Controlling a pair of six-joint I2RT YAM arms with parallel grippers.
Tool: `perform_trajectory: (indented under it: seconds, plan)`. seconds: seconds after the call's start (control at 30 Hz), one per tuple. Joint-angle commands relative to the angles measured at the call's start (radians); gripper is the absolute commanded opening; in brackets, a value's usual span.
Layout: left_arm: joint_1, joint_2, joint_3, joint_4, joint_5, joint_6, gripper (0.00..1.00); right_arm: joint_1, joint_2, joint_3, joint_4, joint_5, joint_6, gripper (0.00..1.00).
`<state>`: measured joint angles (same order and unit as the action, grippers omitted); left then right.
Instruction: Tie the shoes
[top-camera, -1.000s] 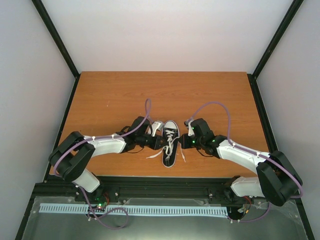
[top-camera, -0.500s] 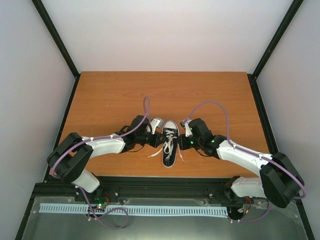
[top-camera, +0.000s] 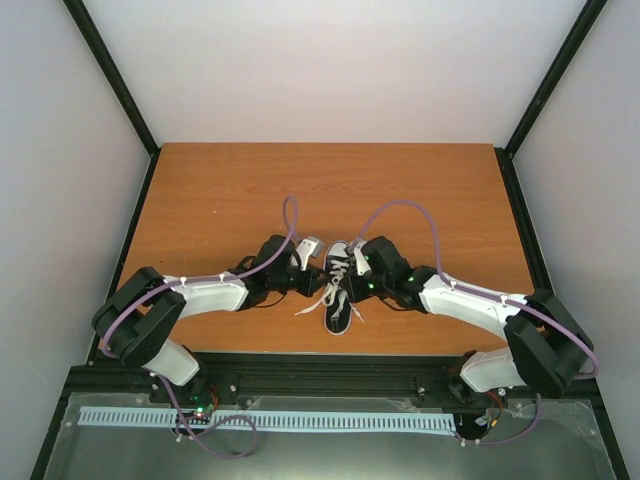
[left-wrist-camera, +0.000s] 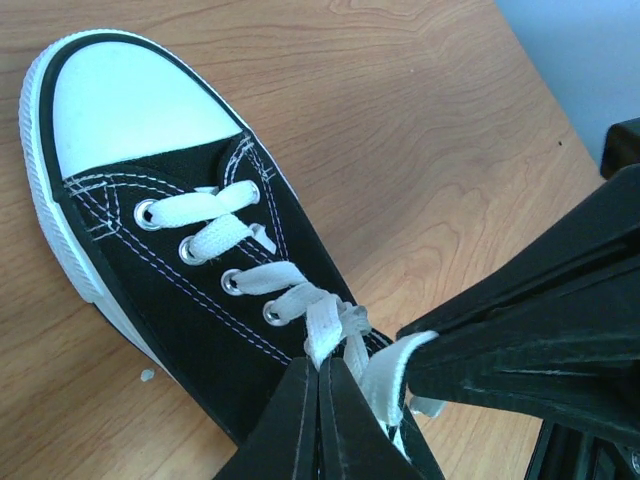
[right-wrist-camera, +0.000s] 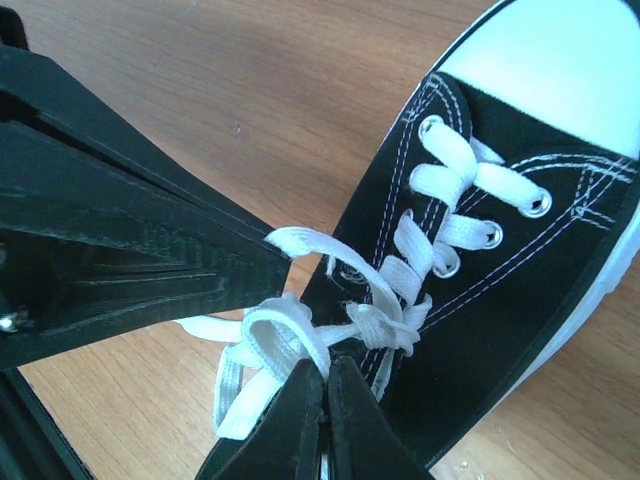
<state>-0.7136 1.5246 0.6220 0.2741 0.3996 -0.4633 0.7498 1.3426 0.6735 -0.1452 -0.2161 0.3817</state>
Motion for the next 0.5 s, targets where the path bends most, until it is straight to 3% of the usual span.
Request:
perform_trajectory:
  seconds: [0.0, 0.47]
  plan:
    - [0.005, -0.030, -0.008, 0.067, 0.006, 0.017, 0.01, 0.016, 0.037, 0.042, 0.022, 0.014, 0.004, 0.03]
    - [0.005, -0.056, -0.044, 0.125, 0.033, 0.008, 0.01, 0.019, 0.130, 0.083, 0.019, 0.038, 0.014, 0.03]
